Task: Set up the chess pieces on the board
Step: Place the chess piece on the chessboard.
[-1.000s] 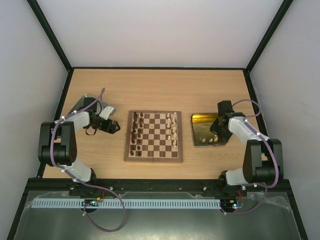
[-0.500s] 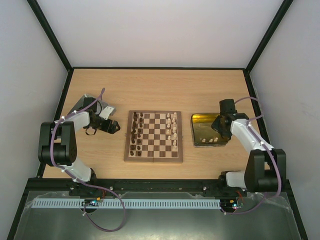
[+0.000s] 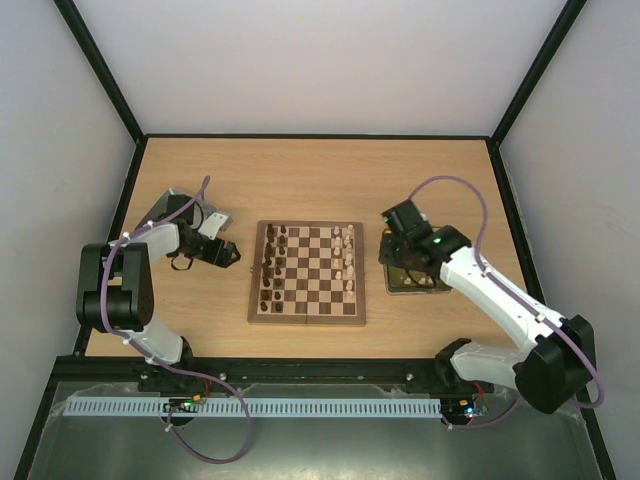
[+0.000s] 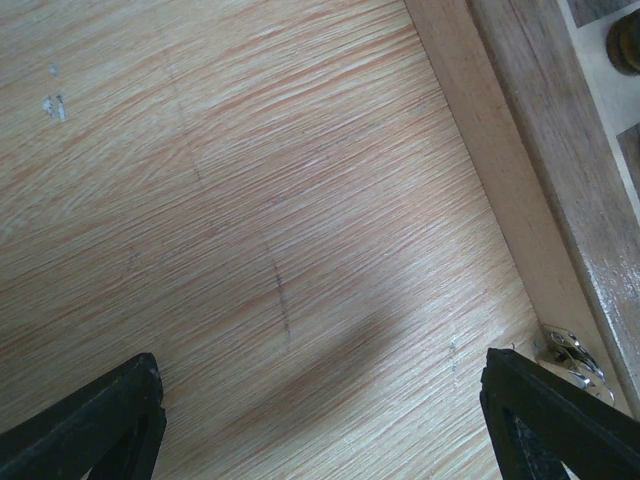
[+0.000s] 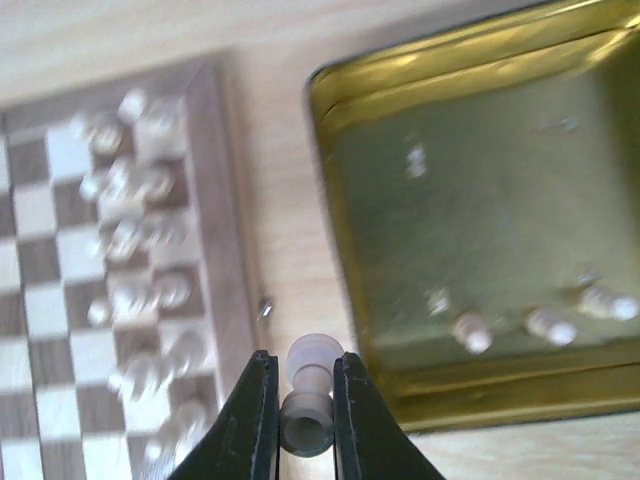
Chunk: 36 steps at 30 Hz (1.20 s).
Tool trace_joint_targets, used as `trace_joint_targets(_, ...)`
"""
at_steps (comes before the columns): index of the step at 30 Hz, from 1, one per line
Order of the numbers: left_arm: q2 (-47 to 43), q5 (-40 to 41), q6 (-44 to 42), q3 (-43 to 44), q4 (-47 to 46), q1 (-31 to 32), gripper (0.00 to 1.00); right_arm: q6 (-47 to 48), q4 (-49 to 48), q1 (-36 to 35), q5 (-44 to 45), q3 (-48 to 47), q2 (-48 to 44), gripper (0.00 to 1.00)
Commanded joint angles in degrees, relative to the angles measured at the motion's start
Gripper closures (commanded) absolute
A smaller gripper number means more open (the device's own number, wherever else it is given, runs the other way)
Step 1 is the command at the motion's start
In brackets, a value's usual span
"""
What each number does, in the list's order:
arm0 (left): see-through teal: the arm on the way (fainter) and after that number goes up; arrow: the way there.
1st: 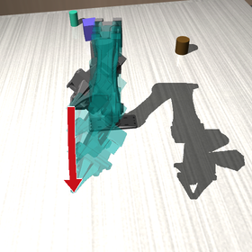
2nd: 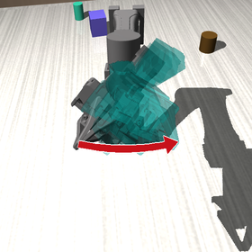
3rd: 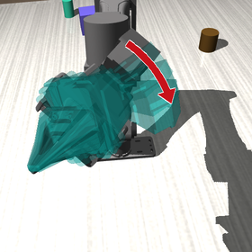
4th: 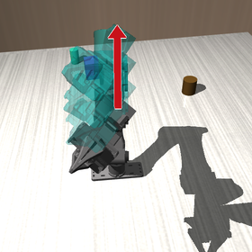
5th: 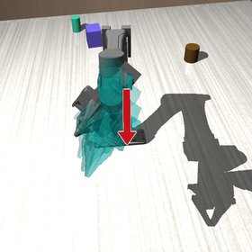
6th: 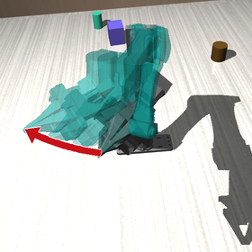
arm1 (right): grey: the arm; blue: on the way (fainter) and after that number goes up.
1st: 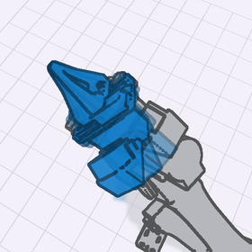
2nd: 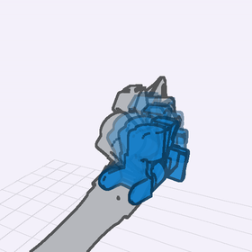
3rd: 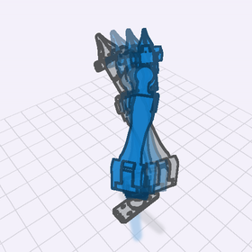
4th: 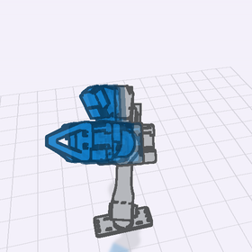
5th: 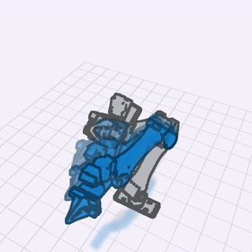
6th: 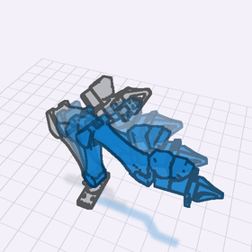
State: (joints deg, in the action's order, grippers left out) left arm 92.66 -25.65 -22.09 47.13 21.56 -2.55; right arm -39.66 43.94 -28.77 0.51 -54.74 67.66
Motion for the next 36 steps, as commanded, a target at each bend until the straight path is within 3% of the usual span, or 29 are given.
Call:
trace_joint_targets(1, -0.3, 0.0, -0.5, 0.0, 0.9, -0.1, 0.13, -3.4, 6.3, -9.5, 3.4, -2.4, 1.0, 0.98)
trace_joint_targets(9, -0.4, 0.7, -0.5, -0.1, 0.9, -0.1, 0.13, -7.8, 5.2, -23.4, 2.7, -1.8, 6.7, 0.98)
trace_joint_targets(14, -0.3, 0.6, -0.4, 0.1, 1.0, -0.1, 0.13, -8.8, 4.5, -28.1, 2.2, -2.2, 10.3, 0.98)
trace_joint_targets(36, -0.2, 0.6, -0.4, 0.1, 0.9, -0.1, 0.13, -10.3, 0.2, -30.1, -1.4, 2.4, 11.7, 0.97)
